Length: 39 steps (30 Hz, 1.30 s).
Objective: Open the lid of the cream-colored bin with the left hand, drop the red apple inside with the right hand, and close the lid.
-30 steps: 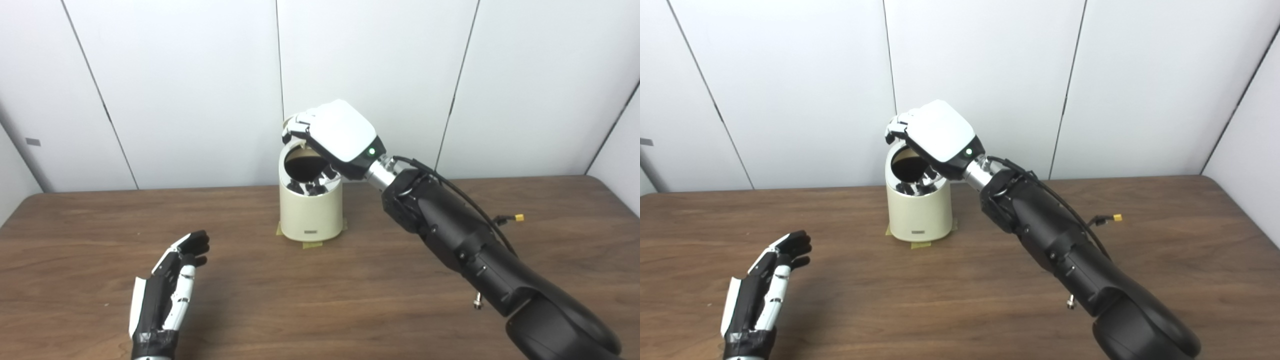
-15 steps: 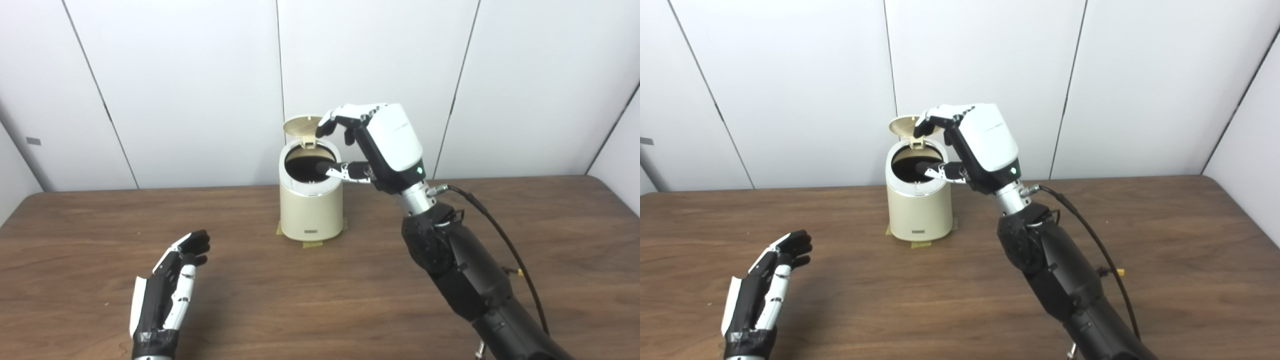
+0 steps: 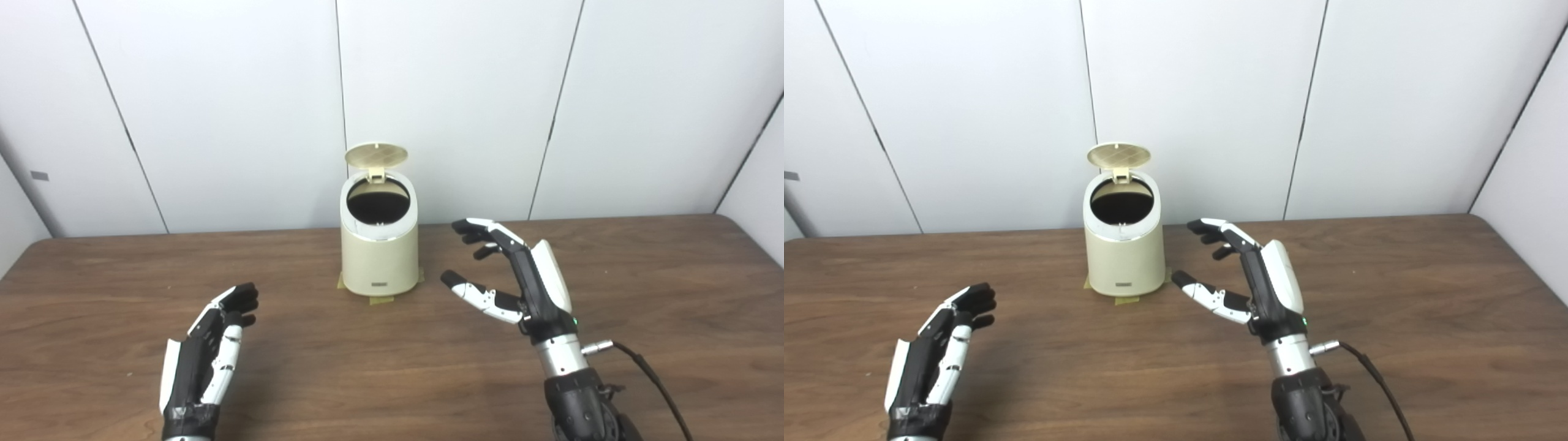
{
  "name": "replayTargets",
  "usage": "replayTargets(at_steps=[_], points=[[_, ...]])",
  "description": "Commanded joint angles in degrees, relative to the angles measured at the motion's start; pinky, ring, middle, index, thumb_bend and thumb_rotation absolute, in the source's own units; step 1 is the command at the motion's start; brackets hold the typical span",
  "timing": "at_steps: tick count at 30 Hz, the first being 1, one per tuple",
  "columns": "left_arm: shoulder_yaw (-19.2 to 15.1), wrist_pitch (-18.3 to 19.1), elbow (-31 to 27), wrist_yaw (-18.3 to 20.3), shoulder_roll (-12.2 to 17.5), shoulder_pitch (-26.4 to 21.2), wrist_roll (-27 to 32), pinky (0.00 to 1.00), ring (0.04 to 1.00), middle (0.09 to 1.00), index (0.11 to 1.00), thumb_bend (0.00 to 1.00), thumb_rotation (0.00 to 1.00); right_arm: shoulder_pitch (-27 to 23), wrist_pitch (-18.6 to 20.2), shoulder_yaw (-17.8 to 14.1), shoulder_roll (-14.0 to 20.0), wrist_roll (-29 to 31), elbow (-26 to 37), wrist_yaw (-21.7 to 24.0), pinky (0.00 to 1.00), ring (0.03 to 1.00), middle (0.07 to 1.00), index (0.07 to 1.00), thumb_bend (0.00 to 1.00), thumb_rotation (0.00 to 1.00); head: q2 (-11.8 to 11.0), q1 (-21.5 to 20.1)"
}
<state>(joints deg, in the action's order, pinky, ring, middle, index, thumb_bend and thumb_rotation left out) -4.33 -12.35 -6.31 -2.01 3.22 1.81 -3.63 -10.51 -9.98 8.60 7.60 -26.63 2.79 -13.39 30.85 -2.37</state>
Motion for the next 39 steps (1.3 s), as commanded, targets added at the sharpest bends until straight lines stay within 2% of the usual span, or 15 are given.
replayTargets(at_steps=[1,2,3,7,11,15,17,18,20,24,26,27,30,34,39], points=[[0.15,-2.04,0.37,-0.03,0.42,-1.14,0.03,0.76,0.791,0.795,0.786,0.2,0.7,-0.33,-3.04,-0.89,-0.76,0.39,-0.02,-1.47,0.54,0.652,0.68,0.662,0.29,0.34,-0.04,-0.02],[0.13,-1.98,0.37,0.09,0.59,-1.23,0.13,0.75,0.785,0.792,0.781,0.21,0.68,0.39,-3.27,-1.11,-1.0,0.43,-0.48,-1.6,0.52,0.639,0.67,0.654,0.27,0.26,-0.33,0.12],[0.15,-1.69,0.31,0.13,0.78,-1.27,-0.16,0.75,0.785,0.792,0.781,0.22,0.69,1.04,-3.19,-1.3,-1.25,0.39,-0.68,-1.56,0.52,0.637,0.668,0.652,0.26,0.26,-0.33,0.15],[0.22,-1.03,0.17,0.56,1.49,-1.5,-0.58,0.75,0.787,0.792,0.776,0.26,0.73,3.12,-2.55,-2.01,-2.3,3.13,-0.73,-0.04,0.51,0.634,0.671,0.668,0.24,0.3,-0.19,0.26],[0.25,-0.27,0.2,1.07,1.88,-2.3,0.38,0.75,0.786,0.785,0.775,0.25,0.69,2.94,-5.07,-2.01,-2.23,5.1,-2.99,0.68,0.52,0.648,0.687,0.676,0.23,0.31,-0.23,0.25],[0.49,0.07,0.29,1.88,3.08,-5.02,0.17,0.76,0.789,0.789,0.777,0.27,0.7,2.69,-4.47,-1.65,-2.02,5.03,-3.5,1.59,0.55,0.689,0.718,0.701,0.2,0.31,-0.21,-0.06],[0.69,1.24,-0.34,2.23,3.92,-7.42,-1.11,0.76,0.804,0.805,0.788,0.3,0.78,2.64,-4.04,-1.77,-1.96,5.54,-3.63,2.26,0.58,0.716,0.744,0.722,0.17,0.37,-0.19,0.25],[0.92,3.07,-1.47,2.81,4.99,-9.8,-2.25,0.77,0.808,0.809,0.792,0.3,0.8,2.57,-3.8,-1.81,-1.81,4.96,-3.81,2.29,0.59,0.721,0.748,0.726,0.17,0.38,-0.2,0.55],[1.39,5.41,-2.88,3.61,6.85,-13.84,-4.41,0.81,0.854,0.847,0.829,0.41,0.9,2.51,-3.32,-1.96,-1.71,4.43,-4.0,2.46,0.59,0.723,0.75,0.729,0.16,0.41,-0.2,0.55],[3.07,12.4,-5.33,3.53,9.63,-23.71,-13.44,0.85,0.89,0.875,0.859,0.53,0.99,2.44,-2.46,-2.04,-1.53,4.59,-4.14,3.29,0.61,0.733,0.756,0.738,0.17,0.41,-0.43,0.53],[4.3,16.46,-5.89,3.63,9.74,-28.14,-17.59,0.88,0.906,0.886,0.87,0.58,1.0,2.36,-2.83,-2.14,-1.56,4.62,-4.61,3.28,0.62,0.732,0.754,0.739,0.18,0.38,-0.42,0.41],[5.04,18.78,-6.29,3.74,9.48,-30.19,-19.81,0.93,0.936,0.906,0.889,0.62,1.0,2.32,-3.03,-2.16,-1.56,4.33,-4.84,3.13,0.61,0.725,0.751,0.739,0.18,0.36,-0.38,0.4],[7.96,25.59,-7.7,4.76,8.59,-34.56,-26.33,0.99,0.991,0.953,0.917,0.7,1.0,2.26,-3.38,-2.05,-1.54,3.3,-5.21,2.69,0.59,0.711,0.742,0.736,0.18,0.36,-0.34,0.41],[13.15,29.9,-6.74,6.14,8.78,-40.05,-36.41,1.0,1.0,0.954,0.93,0.68,0.98,2.17,-4.03,-2.03,-1.69,2.73,-6.02,2.19,0.57,0.696,0.734,0.731,0.2,0.37,-0.34,0.23],[17.97,32.2,-4.57,9.55,9.04,-45.51,-44.44,1.0,1.0,0.945,0.918,0.8,0.98,2.11,-4.01,-1.85,-1.58,2.37,-6.52,2.21,0.58,0.696,0.736,0.732,0.21,0.39,-0.43,0.39]])
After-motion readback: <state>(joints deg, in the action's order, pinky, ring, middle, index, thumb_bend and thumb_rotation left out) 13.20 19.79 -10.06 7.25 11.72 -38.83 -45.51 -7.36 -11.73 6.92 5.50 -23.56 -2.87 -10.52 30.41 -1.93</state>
